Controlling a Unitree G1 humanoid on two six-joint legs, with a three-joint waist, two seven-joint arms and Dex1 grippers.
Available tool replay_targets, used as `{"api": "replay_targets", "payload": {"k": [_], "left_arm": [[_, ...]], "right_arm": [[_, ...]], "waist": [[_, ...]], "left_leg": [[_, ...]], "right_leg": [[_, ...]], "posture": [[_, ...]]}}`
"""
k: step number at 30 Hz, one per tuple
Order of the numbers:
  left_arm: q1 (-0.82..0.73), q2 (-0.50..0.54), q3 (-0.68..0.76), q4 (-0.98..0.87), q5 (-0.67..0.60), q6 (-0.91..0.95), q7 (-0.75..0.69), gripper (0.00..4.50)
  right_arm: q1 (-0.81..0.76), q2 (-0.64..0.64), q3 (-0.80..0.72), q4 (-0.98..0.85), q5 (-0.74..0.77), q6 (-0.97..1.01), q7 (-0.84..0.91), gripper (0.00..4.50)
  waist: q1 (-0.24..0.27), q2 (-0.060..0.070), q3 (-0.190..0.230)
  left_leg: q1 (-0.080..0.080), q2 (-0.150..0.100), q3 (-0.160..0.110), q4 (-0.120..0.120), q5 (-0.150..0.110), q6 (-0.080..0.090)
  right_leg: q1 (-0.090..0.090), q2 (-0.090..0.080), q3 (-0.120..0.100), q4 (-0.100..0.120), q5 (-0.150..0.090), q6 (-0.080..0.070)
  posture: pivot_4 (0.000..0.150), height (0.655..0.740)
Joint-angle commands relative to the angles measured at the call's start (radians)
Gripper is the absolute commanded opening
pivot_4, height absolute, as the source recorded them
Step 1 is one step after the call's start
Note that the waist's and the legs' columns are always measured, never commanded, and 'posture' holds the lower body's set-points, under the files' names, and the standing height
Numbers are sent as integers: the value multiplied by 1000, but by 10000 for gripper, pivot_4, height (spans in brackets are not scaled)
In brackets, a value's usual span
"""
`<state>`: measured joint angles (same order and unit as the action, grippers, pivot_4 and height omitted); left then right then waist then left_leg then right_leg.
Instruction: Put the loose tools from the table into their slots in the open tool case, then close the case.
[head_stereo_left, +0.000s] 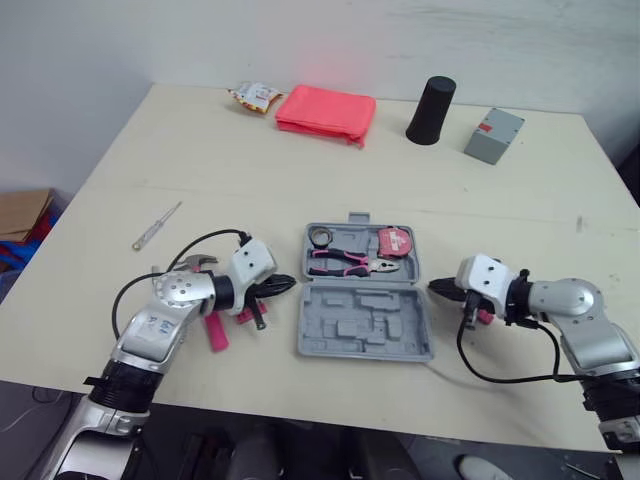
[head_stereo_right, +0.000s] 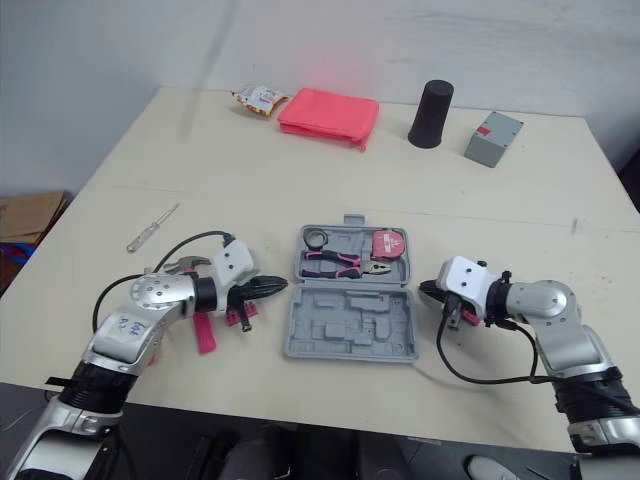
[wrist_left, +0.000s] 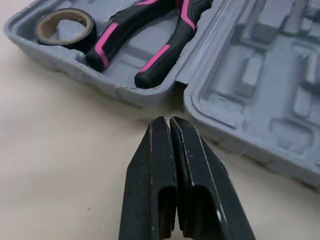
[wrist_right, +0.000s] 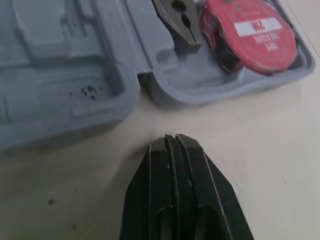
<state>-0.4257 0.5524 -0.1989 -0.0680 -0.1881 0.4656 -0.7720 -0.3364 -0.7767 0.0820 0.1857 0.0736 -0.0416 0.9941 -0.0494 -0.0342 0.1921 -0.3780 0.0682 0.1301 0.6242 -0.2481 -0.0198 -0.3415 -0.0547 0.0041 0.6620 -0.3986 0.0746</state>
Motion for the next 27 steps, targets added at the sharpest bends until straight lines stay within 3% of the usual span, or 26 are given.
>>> {"api": "replay_targets", "payload": {"k": [1,9,21,27], "left_arm": [[-29,-22,0,-23,14,8,21,559],[-62,-25,-22,53,58,-15,-13,559],[29,67,2,-57,33,-40,-140,559],[47,78,14,-49,68,-77,-117,559]], "right_arm": [[-5,12,4,-46,-2,3,-5,0],[5,50,26,-137,5,54,8,0],[122,30,28,-346,55,169,62,0],[165,19,-13,-319,49,168,30,0]], "waist": [[2,0,0],[-4,0,0],[0,0,0],[2,0,0]], "left_leg": [[0,0,0,0,0,0],[0,1,0,1,0,0],[0,2,0,0,-2,-1],[0,1,0,0,-2,0]], "right_leg": [[0,0,0,0,0,0],[0,1,0,0,0,0],[0,1,0,-1,0,0],[0,1,0,-1,0,0]], "posture": [[1500,7400],[1500,7400],[1500,7400],[1500,7400]]}}
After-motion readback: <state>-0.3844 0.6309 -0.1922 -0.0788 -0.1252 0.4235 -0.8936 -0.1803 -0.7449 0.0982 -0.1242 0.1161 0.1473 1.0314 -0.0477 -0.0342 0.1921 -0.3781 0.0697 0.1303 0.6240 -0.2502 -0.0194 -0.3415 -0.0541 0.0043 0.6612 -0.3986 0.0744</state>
